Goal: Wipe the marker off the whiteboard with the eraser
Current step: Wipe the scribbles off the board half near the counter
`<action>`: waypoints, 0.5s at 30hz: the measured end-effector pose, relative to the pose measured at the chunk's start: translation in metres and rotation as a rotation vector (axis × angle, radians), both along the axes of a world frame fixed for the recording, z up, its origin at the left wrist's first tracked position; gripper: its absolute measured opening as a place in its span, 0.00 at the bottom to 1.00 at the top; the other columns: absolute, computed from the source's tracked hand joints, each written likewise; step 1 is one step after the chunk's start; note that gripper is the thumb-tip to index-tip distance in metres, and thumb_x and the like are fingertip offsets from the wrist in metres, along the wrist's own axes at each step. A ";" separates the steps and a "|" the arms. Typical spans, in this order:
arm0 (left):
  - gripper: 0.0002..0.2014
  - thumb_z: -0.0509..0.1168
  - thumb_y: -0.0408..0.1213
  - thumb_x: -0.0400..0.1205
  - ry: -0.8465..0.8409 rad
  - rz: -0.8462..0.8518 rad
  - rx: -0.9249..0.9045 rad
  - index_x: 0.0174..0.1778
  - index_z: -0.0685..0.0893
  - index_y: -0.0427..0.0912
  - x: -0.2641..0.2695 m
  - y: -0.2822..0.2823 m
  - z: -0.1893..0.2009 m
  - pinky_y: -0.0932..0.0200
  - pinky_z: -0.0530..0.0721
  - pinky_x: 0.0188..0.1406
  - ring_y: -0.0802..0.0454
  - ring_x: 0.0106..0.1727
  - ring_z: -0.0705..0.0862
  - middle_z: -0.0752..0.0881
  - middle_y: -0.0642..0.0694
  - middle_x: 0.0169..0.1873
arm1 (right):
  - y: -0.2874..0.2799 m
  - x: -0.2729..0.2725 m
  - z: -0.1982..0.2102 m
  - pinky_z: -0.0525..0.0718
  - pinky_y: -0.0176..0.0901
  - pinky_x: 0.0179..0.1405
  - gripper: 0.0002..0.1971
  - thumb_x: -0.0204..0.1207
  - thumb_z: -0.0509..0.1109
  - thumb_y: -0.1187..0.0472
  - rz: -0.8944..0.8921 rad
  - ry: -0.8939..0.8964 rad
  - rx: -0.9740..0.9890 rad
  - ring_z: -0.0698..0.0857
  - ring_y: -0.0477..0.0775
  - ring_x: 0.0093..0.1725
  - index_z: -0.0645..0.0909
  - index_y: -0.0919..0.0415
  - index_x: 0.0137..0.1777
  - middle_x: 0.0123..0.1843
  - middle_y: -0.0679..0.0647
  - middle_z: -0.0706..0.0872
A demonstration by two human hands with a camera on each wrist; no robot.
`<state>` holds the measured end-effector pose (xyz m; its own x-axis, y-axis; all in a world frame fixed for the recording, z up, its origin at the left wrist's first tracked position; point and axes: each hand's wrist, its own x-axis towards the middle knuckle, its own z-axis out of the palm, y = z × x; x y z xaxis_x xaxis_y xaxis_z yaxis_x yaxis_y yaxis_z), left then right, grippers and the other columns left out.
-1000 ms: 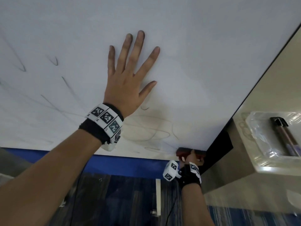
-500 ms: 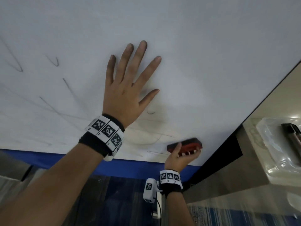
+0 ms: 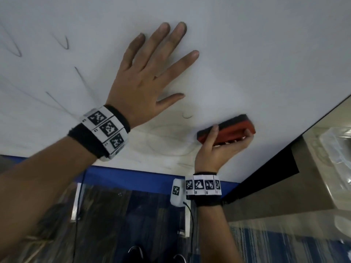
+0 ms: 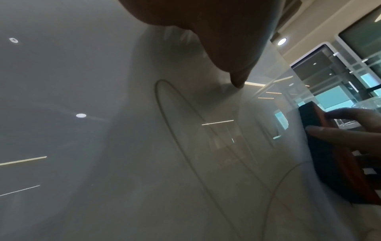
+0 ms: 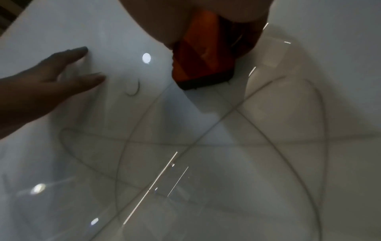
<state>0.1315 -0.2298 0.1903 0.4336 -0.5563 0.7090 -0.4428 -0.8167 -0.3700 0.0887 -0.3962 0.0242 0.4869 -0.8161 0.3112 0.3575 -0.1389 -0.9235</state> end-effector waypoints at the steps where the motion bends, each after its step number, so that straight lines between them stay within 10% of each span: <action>1: 0.33 0.59 0.62 0.88 0.008 -0.009 0.004 0.87 0.66 0.51 0.000 0.002 -0.001 0.35 0.62 0.84 0.35 0.85 0.65 0.67 0.34 0.84 | -0.001 0.001 -0.004 0.77 0.46 0.75 0.35 0.81 0.75 0.62 -0.024 0.019 -0.030 0.73 0.48 0.73 0.58 0.53 0.81 0.73 0.40 0.66; 7: 0.31 0.59 0.58 0.89 0.023 0.028 -0.044 0.87 0.66 0.52 -0.006 -0.005 -0.011 0.36 0.59 0.86 0.35 0.86 0.64 0.66 0.35 0.85 | 0.005 -0.012 -0.114 0.84 0.48 0.67 0.33 0.86 0.69 0.65 -0.117 0.224 0.396 0.78 0.59 0.68 0.56 0.52 0.83 0.80 0.64 0.68; 11: 0.30 0.59 0.58 0.89 0.029 0.045 -0.059 0.87 0.65 0.52 -0.006 -0.005 -0.013 0.36 0.59 0.86 0.37 0.87 0.64 0.66 0.37 0.85 | -0.008 -0.001 -0.190 0.84 0.57 0.68 0.21 0.90 0.61 0.54 -0.085 0.490 0.940 0.85 0.53 0.54 0.66 0.51 0.80 0.84 0.61 0.72; 15: 0.31 0.60 0.57 0.89 0.060 0.072 -0.060 0.87 0.65 0.52 -0.011 -0.007 -0.014 0.35 0.60 0.86 0.36 0.87 0.64 0.65 0.36 0.85 | -0.007 -0.002 -0.134 0.87 0.61 0.61 0.30 0.85 0.69 0.53 -0.106 0.369 1.112 0.84 0.60 0.64 0.63 0.54 0.83 0.79 0.60 0.76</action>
<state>0.1209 -0.2366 0.1766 0.5136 -0.4793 0.7117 -0.4018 -0.8672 -0.2941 0.0868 -0.4027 -0.1100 0.3119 -0.5919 -0.7432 0.0779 0.7955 -0.6009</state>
